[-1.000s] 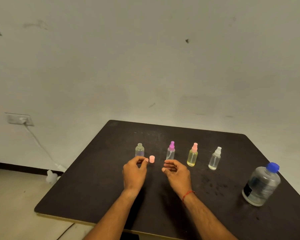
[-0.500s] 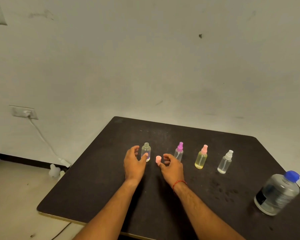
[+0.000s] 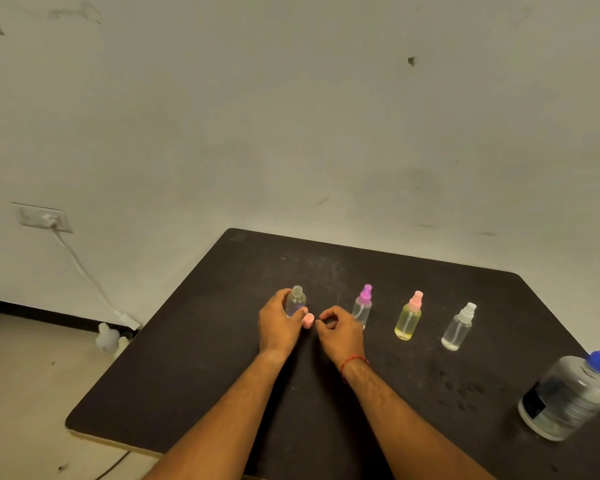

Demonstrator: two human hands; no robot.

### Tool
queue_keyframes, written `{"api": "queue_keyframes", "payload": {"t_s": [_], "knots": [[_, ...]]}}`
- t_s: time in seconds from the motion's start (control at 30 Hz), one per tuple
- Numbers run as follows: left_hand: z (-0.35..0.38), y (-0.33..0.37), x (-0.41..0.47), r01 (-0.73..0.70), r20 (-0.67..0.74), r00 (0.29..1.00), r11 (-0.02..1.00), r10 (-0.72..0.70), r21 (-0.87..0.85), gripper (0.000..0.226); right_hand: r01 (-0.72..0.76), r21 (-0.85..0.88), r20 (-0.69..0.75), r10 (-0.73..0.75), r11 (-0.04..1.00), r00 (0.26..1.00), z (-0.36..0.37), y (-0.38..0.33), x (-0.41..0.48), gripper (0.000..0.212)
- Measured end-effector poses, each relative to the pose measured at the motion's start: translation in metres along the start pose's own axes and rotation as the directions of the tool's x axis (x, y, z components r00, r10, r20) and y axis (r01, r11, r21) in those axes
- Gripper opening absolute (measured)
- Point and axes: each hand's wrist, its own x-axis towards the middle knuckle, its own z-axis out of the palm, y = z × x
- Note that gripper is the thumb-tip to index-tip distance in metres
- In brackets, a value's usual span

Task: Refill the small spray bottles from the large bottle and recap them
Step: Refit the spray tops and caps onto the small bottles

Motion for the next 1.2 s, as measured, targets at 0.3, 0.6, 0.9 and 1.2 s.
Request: {"api": "queue_keyframes", "payload": {"t_s": [0.3,0.6,0.9,1.2], "knots": [[-0.002,0.003,-0.002,-0.005,-0.001,1.0,1.0,0.005,-0.008,0.037,0.078,-0.062,0.16,-0.067,0.995,0.985,0.008,-0.008,0.0,0.02],[-0.005,0.005,-0.007,-0.03,0.002,1.0,0.999,0.03,-0.013,0.034,0.079,0.038,0.049,-0.08,0.996,0.996,0.005,-0.016,-0.009,0.006],[-0.015,0.01,-0.011,-0.124,0.001,0.992,0.992,0.124,-0.014,0.044,0.153,0.111,0.031,-0.158,0.982,0.987,-0.019,-0.035,0.006,0.034],[-0.02,0.025,-0.028,-0.204,0.016,0.979,0.979,0.204,0.006,0.045,0.391,-0.037,0.113,-0.385,0.92,0.916,-0.046,-0.081,0.008,0.027]]}}
